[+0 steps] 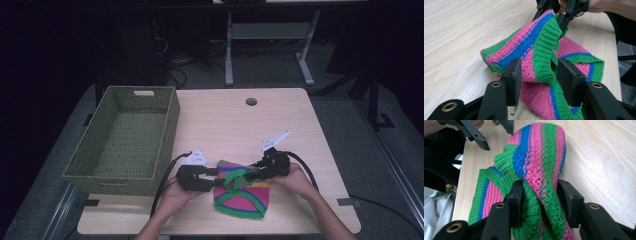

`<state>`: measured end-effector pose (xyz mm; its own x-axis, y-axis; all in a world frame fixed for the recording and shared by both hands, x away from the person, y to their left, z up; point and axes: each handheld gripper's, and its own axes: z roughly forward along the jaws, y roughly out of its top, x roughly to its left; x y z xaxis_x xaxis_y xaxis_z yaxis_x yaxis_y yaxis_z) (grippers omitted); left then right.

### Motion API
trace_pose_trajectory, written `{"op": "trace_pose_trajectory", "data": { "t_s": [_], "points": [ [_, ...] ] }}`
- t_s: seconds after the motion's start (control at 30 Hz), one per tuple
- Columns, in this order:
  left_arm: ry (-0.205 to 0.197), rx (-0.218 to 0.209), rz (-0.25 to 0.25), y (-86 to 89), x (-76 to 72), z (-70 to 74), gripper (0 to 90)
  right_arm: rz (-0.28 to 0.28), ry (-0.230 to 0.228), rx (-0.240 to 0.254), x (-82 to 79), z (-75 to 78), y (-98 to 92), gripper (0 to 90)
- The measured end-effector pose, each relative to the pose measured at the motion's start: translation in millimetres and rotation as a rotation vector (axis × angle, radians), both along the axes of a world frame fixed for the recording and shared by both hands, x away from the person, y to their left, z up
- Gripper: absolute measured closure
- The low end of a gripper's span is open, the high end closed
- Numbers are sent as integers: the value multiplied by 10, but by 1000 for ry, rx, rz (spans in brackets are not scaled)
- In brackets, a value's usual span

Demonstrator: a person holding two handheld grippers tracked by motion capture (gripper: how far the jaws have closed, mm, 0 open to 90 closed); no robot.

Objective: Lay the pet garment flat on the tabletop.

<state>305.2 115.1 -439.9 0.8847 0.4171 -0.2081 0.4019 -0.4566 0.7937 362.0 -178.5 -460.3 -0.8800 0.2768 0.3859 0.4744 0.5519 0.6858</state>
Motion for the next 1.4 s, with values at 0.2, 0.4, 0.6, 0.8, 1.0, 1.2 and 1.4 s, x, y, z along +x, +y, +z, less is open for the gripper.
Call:
{"op": "trace_pose_trajectory", "data": {
  "t_s": [0.2,0.4,0.6,0.8,1.0,1.2,1.4],
  "points": [
    [6,21,-7,-115,51,-71,546,-17,-26,-13,-39,60,-24,479],
    [28,33,-19,-207,67,-117,560,-22,-74,-24,-107,154,-66,448],
    [16,51,-29,-237,48,-119,540,-35,-116,-22,-192,271,-129,442],
    [-6,83,-9,-238,48,-122,596,-45,-148,2,-250,358,-180,466],
    [-2,68,-9,-240,58,-118,729,-25,-178,20,-327,436,-197,550],
    [1,69,-30,-275,40,-117,810,-1,-197,-22,-365,443,-138,621],
    [-1,83,-39,-276,44,-113,663,-12,-218,-86,-316,391,-79,615]
  ]
}}
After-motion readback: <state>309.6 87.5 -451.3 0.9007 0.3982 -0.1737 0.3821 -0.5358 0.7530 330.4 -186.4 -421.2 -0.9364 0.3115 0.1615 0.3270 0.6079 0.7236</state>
